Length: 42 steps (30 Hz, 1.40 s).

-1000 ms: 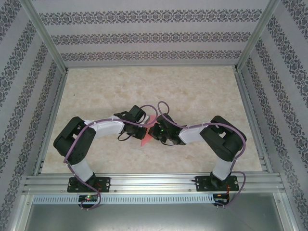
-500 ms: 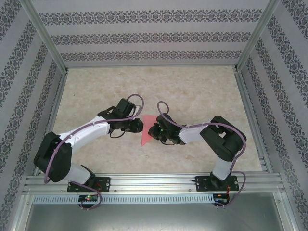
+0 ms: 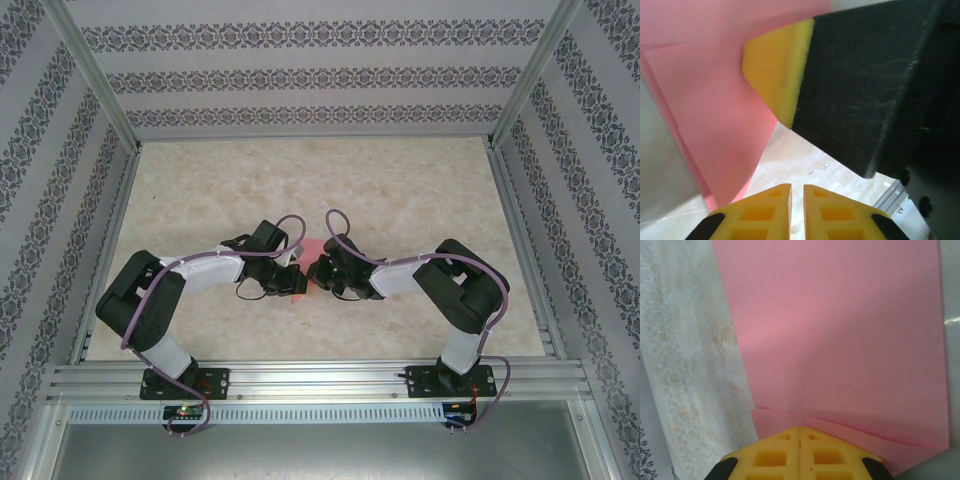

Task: Fold a paper plane with a square sheet of paper (pick it up from the middle)
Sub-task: Third fold the triangle at the center of the table.

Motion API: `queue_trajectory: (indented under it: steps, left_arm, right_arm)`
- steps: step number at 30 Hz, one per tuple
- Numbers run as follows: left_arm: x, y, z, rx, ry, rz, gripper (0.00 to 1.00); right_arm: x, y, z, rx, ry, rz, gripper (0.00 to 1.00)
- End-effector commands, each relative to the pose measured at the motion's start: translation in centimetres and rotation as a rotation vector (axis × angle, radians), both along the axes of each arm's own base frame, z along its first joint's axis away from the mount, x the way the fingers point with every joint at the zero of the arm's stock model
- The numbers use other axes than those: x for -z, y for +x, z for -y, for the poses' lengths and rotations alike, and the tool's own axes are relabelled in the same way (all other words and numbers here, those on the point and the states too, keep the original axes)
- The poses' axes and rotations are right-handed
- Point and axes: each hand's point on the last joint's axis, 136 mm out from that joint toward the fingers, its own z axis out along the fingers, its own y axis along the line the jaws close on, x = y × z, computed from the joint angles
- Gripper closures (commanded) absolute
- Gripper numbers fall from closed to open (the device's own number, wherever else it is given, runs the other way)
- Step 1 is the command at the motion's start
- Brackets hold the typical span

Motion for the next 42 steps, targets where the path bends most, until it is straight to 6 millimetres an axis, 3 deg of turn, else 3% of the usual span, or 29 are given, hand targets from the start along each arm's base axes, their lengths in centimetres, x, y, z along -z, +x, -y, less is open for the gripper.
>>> queue_trajectory:
  steps: [1, 8, 16, 21, 27, 31, 36, 39, 42]
  left_arm:
    - [0.4, 0.2, 0.9, 0.009, -0.024, -0.006, 0.85]
    - [3.4, -0.2, -1.2, 0.006, 0.115, -0.023, 0.87]
    - [4.4, -1.0, -2.6, -0.008, 0.169, -0.038, 0.89]
    - [4.1, -1.3, -3.2, -0.026, 0.155, -0.05, 0.89]
    - [3.5, -1.3, -3.1, -0.072, 0.007, -0.111, 0.89]
    - [3.6, -1.1, -3.7, -0.13, -0.092, -0.182, 0.87]
    - [3.5, -1.1, -5.1, -0.172, -0.086, -0.227, 0.87]
    - [2.9, -1.1, -5.6, -0.198, -0.085, -0.235, 0.87]
    - [1.0, -0.6, -5.4, -0.206, -0.123, -0.197, 0.85]
  right_arm:
    - [2.3, -0.6, 1.1, 0.015, -0.064, -0.056, 0.94]
    - [2.3, -0.7, 1.2, 0.014, -0.067, -0.059, 0.94]
    - [2.6, -0.8, 1.5, 0.006, -0.095, -0.067, 0.93]
    - [2.8, -0.9, 1.7, -0.001, -0.118, -0.072, 0.93]
    - [3.1, -1.0, 2.2, 0.001, -0.14, -0.08, 0.93]
    - [3.3, -1.0, 2.2, -0.004, -0.145, -0.084, 0.93]
    - [3.3, -0.9, 2.0, -0.013, -0.15, -0.088, 0.93]
    - [3.1, -0.8, 1.8, -0.017, -0.149, -0.085, 0.93]
    - [3.0, -0.6, 1.7, -0.015, -0.148, -0.082, 0.93]
